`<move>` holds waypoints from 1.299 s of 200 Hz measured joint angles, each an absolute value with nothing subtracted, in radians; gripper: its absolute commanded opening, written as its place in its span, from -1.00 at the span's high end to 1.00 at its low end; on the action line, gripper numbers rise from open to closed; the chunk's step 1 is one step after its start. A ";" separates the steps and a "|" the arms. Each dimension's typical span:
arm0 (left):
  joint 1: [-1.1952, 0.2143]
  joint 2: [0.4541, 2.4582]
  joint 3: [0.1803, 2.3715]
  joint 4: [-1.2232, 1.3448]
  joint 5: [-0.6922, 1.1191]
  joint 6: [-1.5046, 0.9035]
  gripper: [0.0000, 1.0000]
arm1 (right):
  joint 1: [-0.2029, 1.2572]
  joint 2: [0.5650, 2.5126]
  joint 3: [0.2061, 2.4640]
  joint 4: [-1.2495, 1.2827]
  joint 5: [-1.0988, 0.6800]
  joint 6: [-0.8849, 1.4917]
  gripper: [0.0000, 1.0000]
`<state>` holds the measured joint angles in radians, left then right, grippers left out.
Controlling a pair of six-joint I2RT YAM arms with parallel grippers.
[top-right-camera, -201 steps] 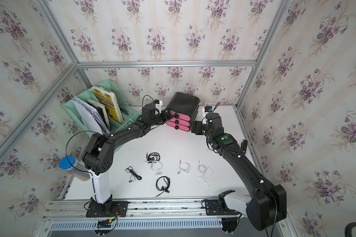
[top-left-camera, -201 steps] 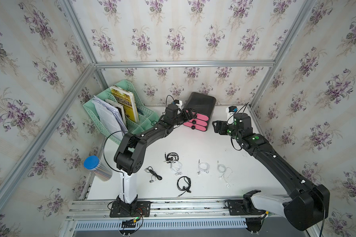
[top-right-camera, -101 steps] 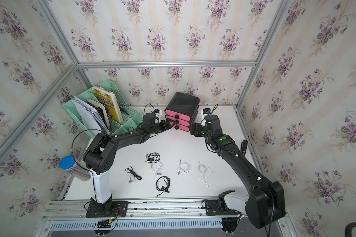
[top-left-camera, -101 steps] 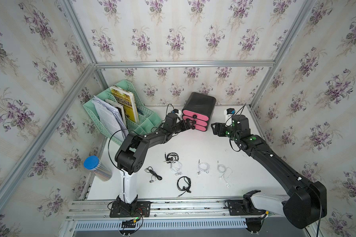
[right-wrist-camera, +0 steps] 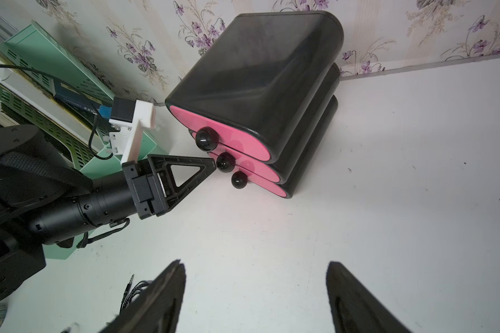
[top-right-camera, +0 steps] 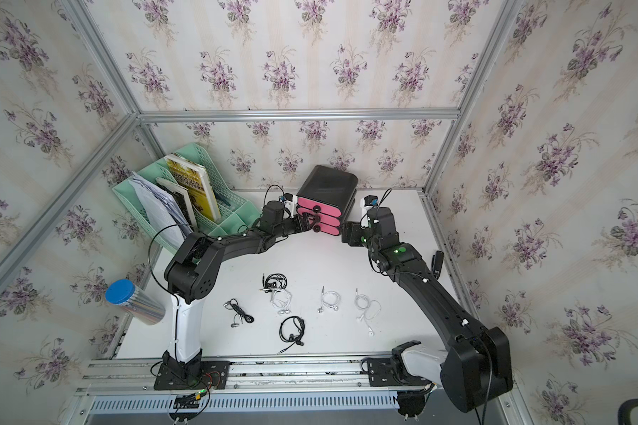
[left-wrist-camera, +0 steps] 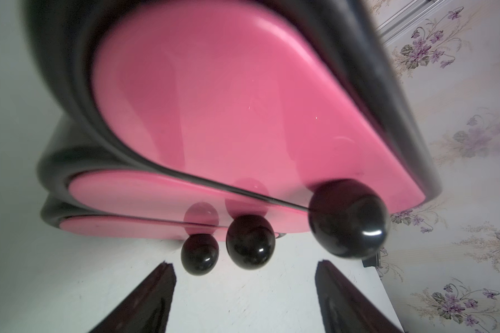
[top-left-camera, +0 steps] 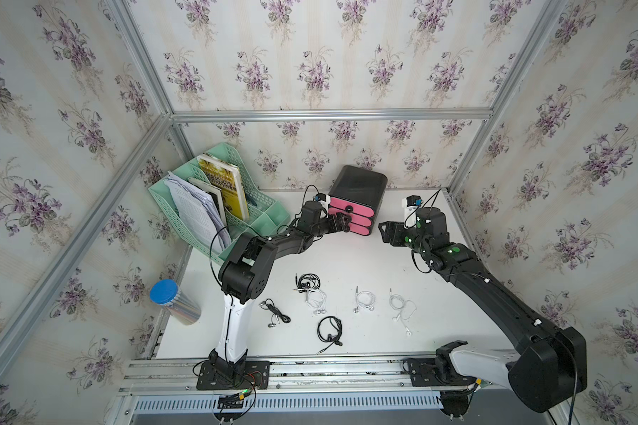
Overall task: Place the wired earphones into the drawer by color
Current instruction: Open the drawer in the storage box.
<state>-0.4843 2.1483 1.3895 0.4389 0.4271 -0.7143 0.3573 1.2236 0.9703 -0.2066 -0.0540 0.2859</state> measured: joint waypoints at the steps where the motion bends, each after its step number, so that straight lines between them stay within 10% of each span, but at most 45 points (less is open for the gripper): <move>1: -0.484 2.149 1.390 0.439 0.427 -0.714 -0.49 | 0.357 1.224 0.970 -0.207 -0.054 0.286 -0.62; 100: -0.498 2.248 1.487 0.490 0.453 -0.748 0.02 | 0.357 1.224 0.968 -0.207 -0.054 0.286 -0.62; 260: -0.503 2.212 1.411 0.519 0.451 -0.769 0.31 | 0.356 1.224 0.966 -0.206 -0.062 0.285 -0.61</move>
<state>-0.5030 2.2116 1.4105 0.5186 0.4511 -0.7692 0.3557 1.2240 0.9661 -0.2062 -0.0616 0.2852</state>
